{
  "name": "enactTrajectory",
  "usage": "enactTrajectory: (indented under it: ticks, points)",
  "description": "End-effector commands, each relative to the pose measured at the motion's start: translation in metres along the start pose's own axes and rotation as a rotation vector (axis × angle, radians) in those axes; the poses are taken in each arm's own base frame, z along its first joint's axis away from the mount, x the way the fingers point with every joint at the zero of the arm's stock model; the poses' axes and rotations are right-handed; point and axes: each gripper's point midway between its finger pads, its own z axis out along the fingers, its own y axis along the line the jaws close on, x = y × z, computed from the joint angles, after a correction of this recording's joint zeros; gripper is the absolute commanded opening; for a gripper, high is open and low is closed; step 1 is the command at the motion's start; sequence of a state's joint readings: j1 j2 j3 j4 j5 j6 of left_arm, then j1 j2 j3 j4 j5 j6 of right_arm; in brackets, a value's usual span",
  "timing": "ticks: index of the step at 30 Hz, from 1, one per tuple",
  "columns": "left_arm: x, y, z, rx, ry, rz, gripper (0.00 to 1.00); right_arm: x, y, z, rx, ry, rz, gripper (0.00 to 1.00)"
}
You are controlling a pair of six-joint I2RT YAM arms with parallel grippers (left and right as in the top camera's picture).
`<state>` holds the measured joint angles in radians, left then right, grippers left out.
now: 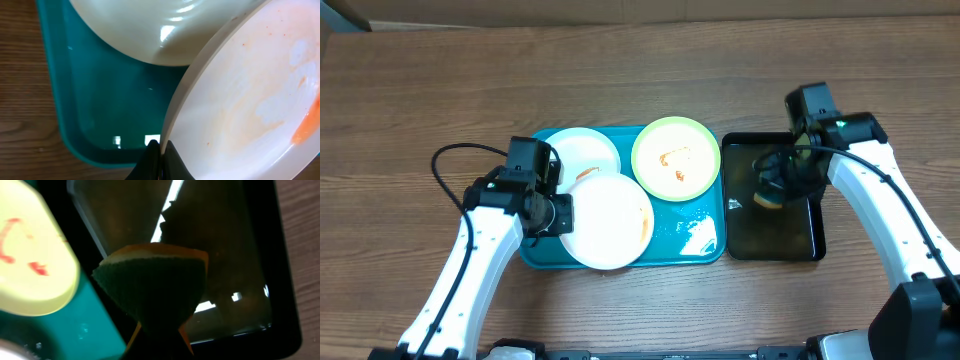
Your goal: Clean dirty plates on tray and stack at the side
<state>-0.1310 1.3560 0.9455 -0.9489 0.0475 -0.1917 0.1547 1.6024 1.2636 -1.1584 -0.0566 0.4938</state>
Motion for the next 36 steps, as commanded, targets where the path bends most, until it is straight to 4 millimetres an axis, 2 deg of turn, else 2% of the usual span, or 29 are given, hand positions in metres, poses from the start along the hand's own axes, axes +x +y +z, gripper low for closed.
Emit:
enactTrajectory:
  ticks: [1, 7, 12, 19, 27, 33, 36]
  points:
    - [-0.021, 0.014, -0.025, -0.088, -0.129, -0.034, 0.04, 0.006, -0.008, 0.011, -0.003, 0.021, -0.007, 0.04]
    - [-0.041, 0.016, -0.048, -0.128, -0.22, -0.039, 0.04, 0.014, -0.014, 0.025, 0.008, 0.039, -0.01, 0.04]
    - [-0.062, 0.009, -0.077, -0.274, -0.337, 0.044, 0.04, 0.024, -0.022, 0.042, 0.021, 0.059, -0.008, 0.04]
    - [-0.069, -0.019, -0.101, -0.467, -0.48, 0.2, 0.04, 0.024, -0.024, 0.063, 0.003, 0.031, -0.045, 0.04]
    - [-0.065, -0.054, -0.106, -0.58, -0.556, 0.354, 0.04, 0.023, -0.02, 0.079, -0.04, -0.002, -0.049, 0.04]
    - [-0.064, -0.077, -0.101, -0.744, -0.608, 0.48, 0.04, 0.024, -0.019, 0.08, -0.053, 0.002, -0.049, 0.04]
    - [-0.064, -0.082, -0.099, -0.783, -0.617, 0.509, 0.04, 0.024, -0.019, 0.08, -0.054, 0.0, -0.05, 0.04]
